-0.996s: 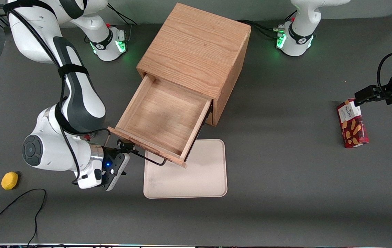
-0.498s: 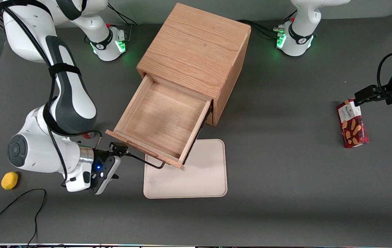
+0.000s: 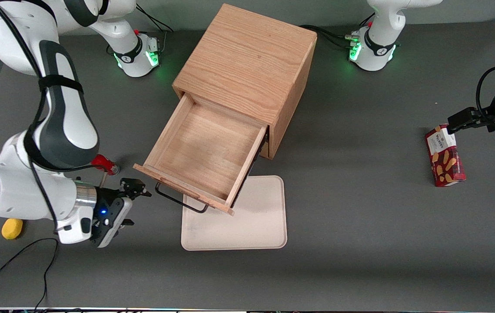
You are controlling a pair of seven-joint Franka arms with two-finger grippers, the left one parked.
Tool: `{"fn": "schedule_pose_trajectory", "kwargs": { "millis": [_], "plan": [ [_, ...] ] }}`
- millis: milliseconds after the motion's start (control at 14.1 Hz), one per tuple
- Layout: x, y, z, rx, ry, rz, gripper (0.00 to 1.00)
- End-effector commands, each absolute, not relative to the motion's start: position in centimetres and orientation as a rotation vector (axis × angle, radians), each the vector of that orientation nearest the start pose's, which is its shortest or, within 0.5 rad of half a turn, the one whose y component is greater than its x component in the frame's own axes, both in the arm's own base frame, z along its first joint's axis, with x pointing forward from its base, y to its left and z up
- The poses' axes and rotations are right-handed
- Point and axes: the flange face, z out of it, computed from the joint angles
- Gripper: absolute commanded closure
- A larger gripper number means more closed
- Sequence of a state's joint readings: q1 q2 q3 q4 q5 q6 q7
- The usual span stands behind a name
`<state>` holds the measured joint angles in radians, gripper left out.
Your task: Open upper drawer
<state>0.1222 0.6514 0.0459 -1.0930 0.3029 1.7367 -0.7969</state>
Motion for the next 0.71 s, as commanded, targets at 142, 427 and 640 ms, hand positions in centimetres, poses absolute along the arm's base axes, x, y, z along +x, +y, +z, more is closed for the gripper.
{"fn": "schedule_pose_trajectory", "kwargs": {
  "millis": [142, 427, 640],
  "plan": [
    [70.3, 8.5, 50.4, -2.758, -1.093, -0.039, 0.00],
    [67.4, 3.2, 53.6, -2.912, -0.704, 0.070, 0.00],
    [64.4, -1.2, 54.3, -2.968, -0.490, 0.113, 0.00]
  ]
}}
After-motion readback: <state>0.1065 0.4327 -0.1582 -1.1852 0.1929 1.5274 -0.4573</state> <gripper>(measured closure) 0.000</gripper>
